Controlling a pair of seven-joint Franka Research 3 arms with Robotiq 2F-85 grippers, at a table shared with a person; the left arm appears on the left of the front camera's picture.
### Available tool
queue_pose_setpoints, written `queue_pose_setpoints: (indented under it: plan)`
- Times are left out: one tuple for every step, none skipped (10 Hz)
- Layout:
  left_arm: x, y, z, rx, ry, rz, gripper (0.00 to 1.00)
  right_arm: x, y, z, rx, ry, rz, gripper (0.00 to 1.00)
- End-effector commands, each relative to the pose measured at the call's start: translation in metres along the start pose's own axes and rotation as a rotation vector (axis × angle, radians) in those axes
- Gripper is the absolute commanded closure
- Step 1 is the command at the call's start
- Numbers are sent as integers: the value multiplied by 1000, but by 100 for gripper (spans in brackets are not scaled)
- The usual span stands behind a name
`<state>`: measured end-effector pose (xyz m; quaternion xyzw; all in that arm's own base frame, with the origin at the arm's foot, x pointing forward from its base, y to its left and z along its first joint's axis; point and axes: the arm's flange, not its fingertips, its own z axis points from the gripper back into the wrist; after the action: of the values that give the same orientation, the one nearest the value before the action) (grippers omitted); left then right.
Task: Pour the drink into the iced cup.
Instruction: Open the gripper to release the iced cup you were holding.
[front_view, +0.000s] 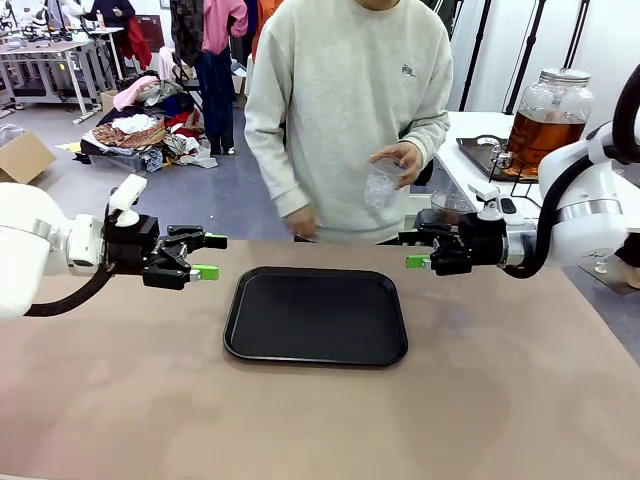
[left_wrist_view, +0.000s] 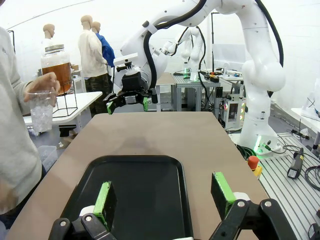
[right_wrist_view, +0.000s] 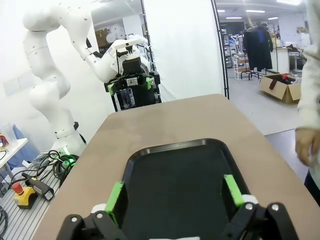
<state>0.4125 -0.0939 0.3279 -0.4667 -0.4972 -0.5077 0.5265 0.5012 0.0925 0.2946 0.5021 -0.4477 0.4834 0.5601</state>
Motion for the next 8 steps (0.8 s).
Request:
queue_pose_setpoints:
  plan:
    - [1, -2, 0, 4, -4, -10, 0, 0, 14, 4, -5, -9, 42, 0]
    - [1, -2, 0, 4, -4, -10, 0, -1, 18, 5, -5, -12, 45, 0]
    - [1, -2, 0, 4, -4, -10, 0, -3, 22, 6, -6, -20, 53, 0]
    - [1, -2, 0, 4, -4, -10, 0, -3, 25, 7, -6, -24, 58, 0]
    - [1, -2, 0, 4, -4, -10, 0, -4, 26, 8, -4, -28, 56, 0]
    - [1, -2, 0, 4, -4, -10, 0, -4, 27, 7, -14, -38, 63, 0]
    - [1, -2, 0, 4, -4, -10, 0, -5, 29, 7, -13, -54, 72, 0]
    - [1, -2, 0, 4, -4, -10, 0, -5, 19, 4, -2, -13, 28, 0]
